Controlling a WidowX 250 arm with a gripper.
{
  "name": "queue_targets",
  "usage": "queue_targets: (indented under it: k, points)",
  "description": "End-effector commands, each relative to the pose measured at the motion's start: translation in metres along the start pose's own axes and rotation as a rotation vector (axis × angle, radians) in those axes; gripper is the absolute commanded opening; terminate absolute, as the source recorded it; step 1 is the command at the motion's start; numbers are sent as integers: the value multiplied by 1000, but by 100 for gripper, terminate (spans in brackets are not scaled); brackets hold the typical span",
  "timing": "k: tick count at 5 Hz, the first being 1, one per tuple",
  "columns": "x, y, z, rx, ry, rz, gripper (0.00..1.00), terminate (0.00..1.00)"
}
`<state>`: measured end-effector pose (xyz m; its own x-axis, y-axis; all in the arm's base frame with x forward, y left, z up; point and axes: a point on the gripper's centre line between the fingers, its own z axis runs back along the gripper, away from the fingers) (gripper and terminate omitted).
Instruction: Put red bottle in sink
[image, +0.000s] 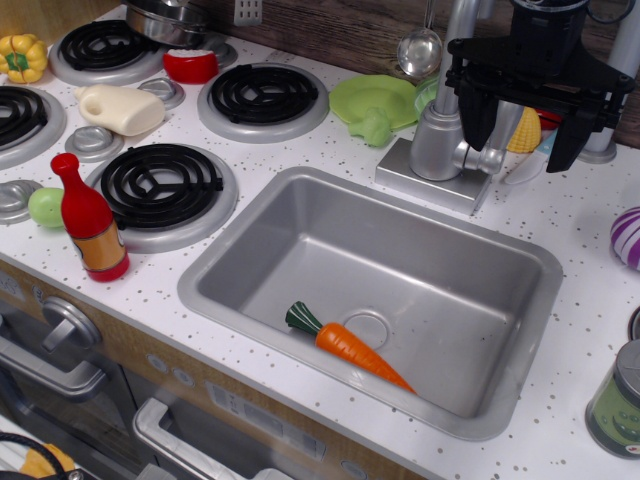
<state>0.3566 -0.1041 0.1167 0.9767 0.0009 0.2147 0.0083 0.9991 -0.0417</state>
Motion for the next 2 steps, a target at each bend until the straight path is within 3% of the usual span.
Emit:
queue_targets:
  k: [1, 2]
  points:
    - [0, 0, 0, 0, 0, 0, 100, 0]
    - [-6, 38, 28, 97, 23, -30, 100, 0]
